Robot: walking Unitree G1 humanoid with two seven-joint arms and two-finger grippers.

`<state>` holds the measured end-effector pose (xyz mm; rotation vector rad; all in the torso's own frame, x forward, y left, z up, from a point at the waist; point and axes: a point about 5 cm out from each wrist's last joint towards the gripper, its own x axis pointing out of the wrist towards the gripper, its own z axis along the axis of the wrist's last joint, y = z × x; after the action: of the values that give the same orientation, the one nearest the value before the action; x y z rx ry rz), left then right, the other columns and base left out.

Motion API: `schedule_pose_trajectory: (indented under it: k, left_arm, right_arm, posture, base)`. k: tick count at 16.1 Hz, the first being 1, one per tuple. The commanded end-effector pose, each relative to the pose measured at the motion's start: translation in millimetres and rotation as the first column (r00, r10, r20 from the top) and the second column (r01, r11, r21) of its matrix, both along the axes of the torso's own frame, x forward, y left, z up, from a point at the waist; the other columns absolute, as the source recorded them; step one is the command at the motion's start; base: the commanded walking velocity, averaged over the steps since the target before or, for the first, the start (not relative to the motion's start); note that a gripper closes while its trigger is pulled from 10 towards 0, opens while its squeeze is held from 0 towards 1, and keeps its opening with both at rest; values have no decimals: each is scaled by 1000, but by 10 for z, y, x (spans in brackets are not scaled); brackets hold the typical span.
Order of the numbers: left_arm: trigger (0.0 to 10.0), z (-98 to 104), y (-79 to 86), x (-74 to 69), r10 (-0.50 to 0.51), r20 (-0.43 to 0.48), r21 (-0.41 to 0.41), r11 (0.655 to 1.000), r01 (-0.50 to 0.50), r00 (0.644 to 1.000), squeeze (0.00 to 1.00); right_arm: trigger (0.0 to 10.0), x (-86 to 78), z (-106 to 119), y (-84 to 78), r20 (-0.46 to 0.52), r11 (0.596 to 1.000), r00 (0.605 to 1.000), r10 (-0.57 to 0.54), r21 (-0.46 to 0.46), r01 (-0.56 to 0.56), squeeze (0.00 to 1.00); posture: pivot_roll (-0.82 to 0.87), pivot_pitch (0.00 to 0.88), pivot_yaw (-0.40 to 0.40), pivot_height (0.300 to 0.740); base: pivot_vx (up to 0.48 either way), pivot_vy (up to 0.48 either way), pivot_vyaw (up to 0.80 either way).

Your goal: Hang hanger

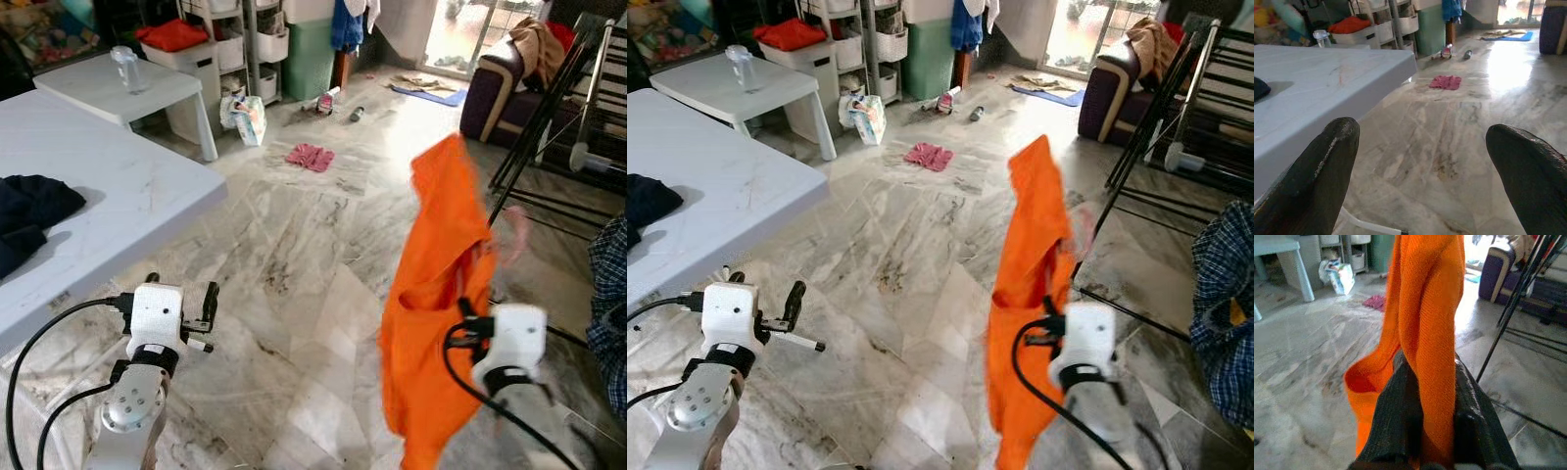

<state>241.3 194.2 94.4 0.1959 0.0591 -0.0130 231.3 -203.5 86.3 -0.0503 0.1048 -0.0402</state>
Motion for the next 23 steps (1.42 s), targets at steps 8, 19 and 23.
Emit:
schedule_pose_trajectory:
  k: [8,19,23]
  left_arm:
    - [10000,113,-109,91,-24,12,19,1000,23,1000,0]
    - [10000,43,-151,133,-30,-33,54,998,31,999,0]
    - [10000,19,-145,125,-19,-49,44,999,21,999,0]
  right_arm:
    - [10000,135,172,116,54,996,996,72,-48,-69,0]
    - [10000,177,159,172,43,995,995,92,-50,-90,0]
    - [10000,206,169,183,42,993,993,109,-44,-107,0]
  posture:
    - [52,65,-32,740]
    - [60,72,-37,740]
    - [64,72,-42,740]
  base:
    - [0,0,500]
    - [0,0,800]
    - [0,0,800]
